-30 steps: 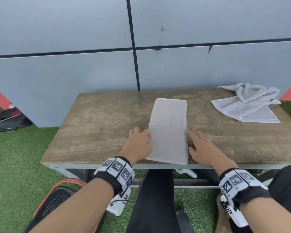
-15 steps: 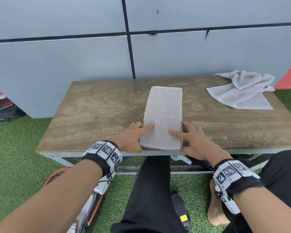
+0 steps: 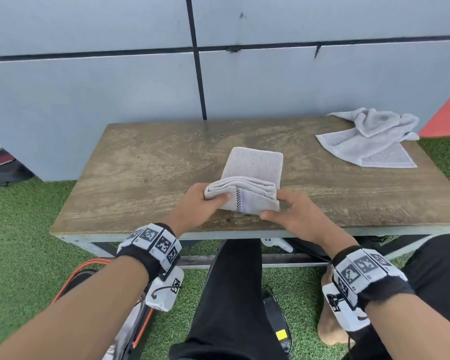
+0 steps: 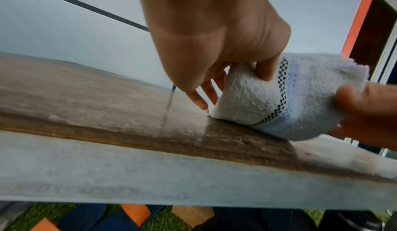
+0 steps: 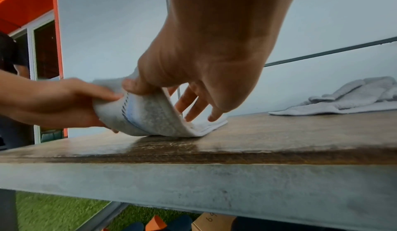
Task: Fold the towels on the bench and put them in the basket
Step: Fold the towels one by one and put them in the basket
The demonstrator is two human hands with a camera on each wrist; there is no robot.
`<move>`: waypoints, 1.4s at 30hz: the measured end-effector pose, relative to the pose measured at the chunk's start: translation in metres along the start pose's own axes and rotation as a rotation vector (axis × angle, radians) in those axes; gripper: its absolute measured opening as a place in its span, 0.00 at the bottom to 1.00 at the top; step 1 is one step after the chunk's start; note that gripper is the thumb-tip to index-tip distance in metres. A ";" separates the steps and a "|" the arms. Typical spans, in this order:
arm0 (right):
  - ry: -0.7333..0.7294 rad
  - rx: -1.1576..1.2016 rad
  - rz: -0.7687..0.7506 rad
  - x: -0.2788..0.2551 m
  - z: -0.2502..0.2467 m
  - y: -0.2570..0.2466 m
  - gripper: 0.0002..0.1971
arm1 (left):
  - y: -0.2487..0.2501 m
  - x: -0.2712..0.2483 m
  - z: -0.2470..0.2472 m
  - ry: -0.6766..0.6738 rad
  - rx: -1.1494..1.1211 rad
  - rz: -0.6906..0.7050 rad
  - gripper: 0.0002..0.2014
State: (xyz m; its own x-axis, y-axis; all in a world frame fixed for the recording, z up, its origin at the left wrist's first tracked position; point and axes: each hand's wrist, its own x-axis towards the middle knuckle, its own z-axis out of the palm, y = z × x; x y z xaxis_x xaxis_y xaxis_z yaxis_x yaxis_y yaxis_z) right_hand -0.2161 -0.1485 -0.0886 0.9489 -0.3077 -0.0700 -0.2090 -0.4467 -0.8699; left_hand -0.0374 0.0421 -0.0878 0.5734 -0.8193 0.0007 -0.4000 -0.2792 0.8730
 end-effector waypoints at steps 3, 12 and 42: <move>0.015 0.007 0.040 -0.003 0.000 -0.001 0.14 | 0.000 0.002 -0.004 0.019 -0.028 0.008 0.12; 0.116 0.064 0.182 0.018 0.014 0.004 0.15 | -0.009 0.017 0.012 0.110 -0.028 -0.192 0.10; 0.481 -0.561 0.348 0.058 0.029 0.010 0.17 | -0.020 0.061 0.040 0.415 0.546 -0.135 0.12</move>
State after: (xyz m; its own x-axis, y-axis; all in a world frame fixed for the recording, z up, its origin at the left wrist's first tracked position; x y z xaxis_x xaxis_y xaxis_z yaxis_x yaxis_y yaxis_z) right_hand -0.1562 -0.1467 -0.1154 0.6289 -0.7766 0.0371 -0.6818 -0.5738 -0.4539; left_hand -0.0234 -0.0222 -0.1249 0.8258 -0.5307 0.1910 -0.5457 -0.6662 0.5082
